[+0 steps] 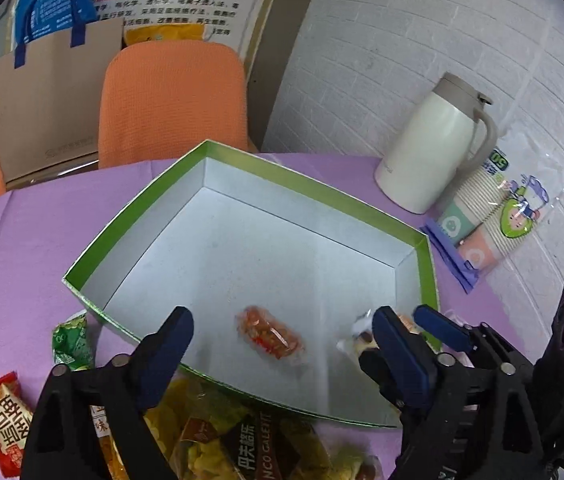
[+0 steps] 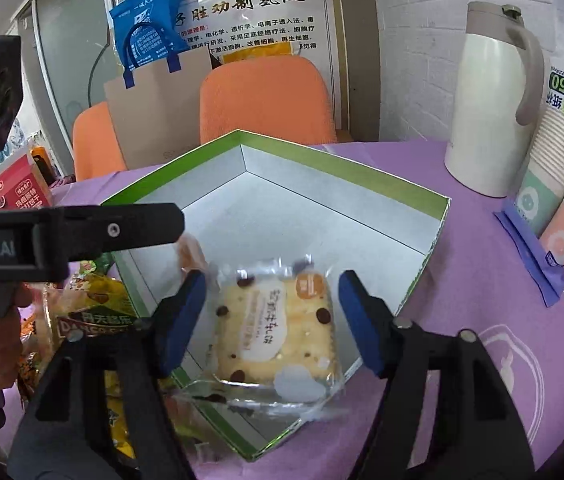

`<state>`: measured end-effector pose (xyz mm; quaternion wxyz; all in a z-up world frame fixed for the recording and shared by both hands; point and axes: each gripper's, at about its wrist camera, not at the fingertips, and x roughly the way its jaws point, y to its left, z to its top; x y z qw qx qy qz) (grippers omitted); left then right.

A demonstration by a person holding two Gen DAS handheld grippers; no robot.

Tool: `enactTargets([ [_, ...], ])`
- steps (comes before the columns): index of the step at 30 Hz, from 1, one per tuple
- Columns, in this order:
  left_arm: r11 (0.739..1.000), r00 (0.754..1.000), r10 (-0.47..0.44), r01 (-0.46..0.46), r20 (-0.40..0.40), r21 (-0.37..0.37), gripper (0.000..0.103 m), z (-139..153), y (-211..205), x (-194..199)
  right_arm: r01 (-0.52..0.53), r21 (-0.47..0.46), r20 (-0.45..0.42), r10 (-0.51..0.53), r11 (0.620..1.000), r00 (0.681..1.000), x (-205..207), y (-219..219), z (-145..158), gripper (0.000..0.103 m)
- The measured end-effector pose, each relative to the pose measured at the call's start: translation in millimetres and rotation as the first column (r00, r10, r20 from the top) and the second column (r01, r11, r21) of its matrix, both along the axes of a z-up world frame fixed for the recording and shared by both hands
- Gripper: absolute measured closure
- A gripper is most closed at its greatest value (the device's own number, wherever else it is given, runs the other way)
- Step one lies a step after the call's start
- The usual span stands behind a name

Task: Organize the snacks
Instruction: 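Carry both packets into the green box and open both tools to release, then move both tools back to the pile toward the jelly cup and red packet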

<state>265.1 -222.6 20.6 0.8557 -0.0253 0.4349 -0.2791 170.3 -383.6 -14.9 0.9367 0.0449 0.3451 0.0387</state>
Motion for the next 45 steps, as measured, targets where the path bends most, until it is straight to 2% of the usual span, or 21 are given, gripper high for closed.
enactTargets([
  [4,1.000,1.000,0.008,-0.008,-0.010,0.019,0.009,-6,8,0,-0.022,-0.079,0.003,0.023,0.997,1.000,-4,8,-1,0.014],
  [6,1.000,1.000,0.010,-0.010,0.020,0.017,0.009,2,15,-6,-0.031,-0.104,0.011,0.033,0.994,0.999,-12,11,5,0.013],
  [7,1.000,0.999,0.009,-0.010,0.042,0.014,0.009,8,19,-12,-0.034,-0.107,0.025,0.037,0.994,0.999,-18,12,12,0.008],
  [9,1.000,0.996,0.009,-0.008,0.089,-0.010,0.009,24,29,-24,-0.034,-0.111,0.070,0.042,0.993,0.997,-30,13,28,0.001],
  [14,0.998,0.975,0.035,-0.023,0.218,-0.055,0.009,71,60,-65,-0.034,-0.108,0.180,0.053,0.994,0.982,-72,15,67,0.001],
  [17,0.998,0.968,0.039,-0.025,0.247,-0.062,0.005,87,77,-90,-0.073,-0.080,0.212,0.088,0.994,0.973,-98,19,77,0.001],
  [19,0.998,0.967,0.046,-0.033,0.252,-0.056,0.002,87,89,-106,-0.112,-0.053,0.226,0.121,0.992,0.967,-112,23,78,0.001],
  [23,0.998,0.972,0.020,-0.007,0.235,-0.057,0.002,71,110,-136,-0.194,-0.031,0.243,0.195,0.981,0.950,-135,36,72,0.001],
  [28,0.998,0.984,0.067,-0.067,0.166,-0.006,0.002,34,127,-156,-0.255,-0.049,0.146,0.260,0.966,0.955,-154,55,50,0.001],
  [31,0.996,0.992,0.085,-0.082,0.093,-0.042,0.002,13,144,-164,-0.234,-0.077,0.110,0.241,0.969,0.964,-161,53,35,0.001],
  [35,0.997,0.997,0.050,-0.046,0.066,-0.060,0.002,-7,154,-183,-0.176,-0.044,0.002,0.177,0.983,0.984,-159,34,2,0.001],
  [37,0.998,0.998,0.032,-0.029,0.059,-0.050,0.003,-15,154,-189,-0.136,-0.017,-0.059,0.135,0.991,0.989,-155,24,-15,0.007],
  [40,0.999,0.999,0.012,-0.011,0.039,-0.034,0.009,-27,149,-195,-0.110,0.028,-0.103,0.113,0.993,0.988,-149,16,-33,0.016],
  [42,0.999,1.000,-0.009,0.009,0.009,-0.032,0.016,-35,145,-194,-0.114,0.038,-0.114,0.117,0.993,0.986,-146,18,-40,0.016],
  [45,1.000,1.000,-0.014,0.014,-0.015,-0.025,0.020,-40,137,-190,-0.121,0.038,-0.120,0.125,0.992,0.985,-136,22,-45,0.019],
])
